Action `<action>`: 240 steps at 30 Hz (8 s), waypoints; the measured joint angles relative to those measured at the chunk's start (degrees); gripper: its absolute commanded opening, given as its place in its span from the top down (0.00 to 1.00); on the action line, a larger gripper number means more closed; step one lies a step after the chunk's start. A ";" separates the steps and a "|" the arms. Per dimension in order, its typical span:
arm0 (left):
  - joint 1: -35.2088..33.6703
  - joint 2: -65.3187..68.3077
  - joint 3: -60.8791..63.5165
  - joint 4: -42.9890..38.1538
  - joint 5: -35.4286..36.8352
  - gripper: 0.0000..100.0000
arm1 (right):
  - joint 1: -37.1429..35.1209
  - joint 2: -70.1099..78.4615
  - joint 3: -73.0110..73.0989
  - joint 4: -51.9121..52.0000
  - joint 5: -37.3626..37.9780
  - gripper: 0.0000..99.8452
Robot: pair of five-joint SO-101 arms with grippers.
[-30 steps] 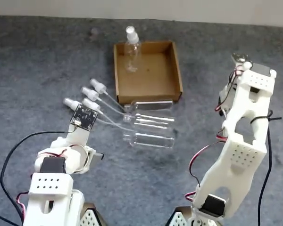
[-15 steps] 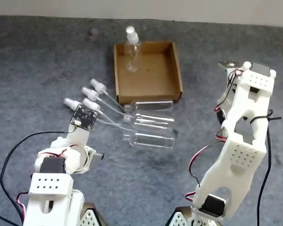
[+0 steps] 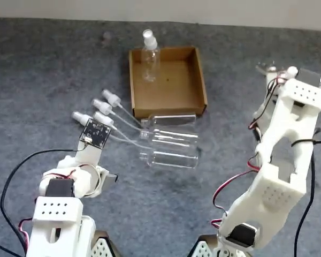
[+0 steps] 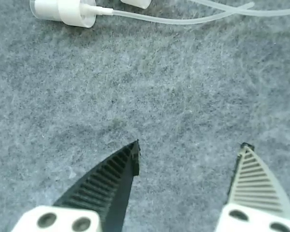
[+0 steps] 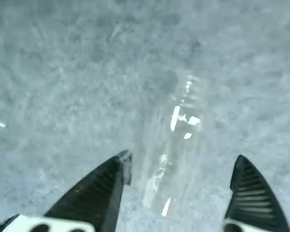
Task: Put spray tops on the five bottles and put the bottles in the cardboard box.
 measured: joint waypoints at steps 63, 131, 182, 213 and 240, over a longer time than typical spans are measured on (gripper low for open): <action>0.00 0.00 0.53 0.00 0.00 0.75 | -13.71 -10.64 26.64 -22.42 0.62 0.77; -9.23 74.20 -66.20 2.11 44.40 0.83 | -22.51 -70.24 82.02 -30.68 -11.16 1.00; -3.08 26.55 -70.07 26.73 24.35 1.00 | -44.31 -70.24 71.30 -35.34 -11.34 1.00; -4.40 -21.54 -22.86 -7.47 39.21 1.00 | -68.84 -70.24 93.80 -72.79 -14.51 1.00; -4.13 -21.54 -13.71 -19.08 39.65 1.00 | -68.84 -70.24 93.80 -72.79 -14.86 1.00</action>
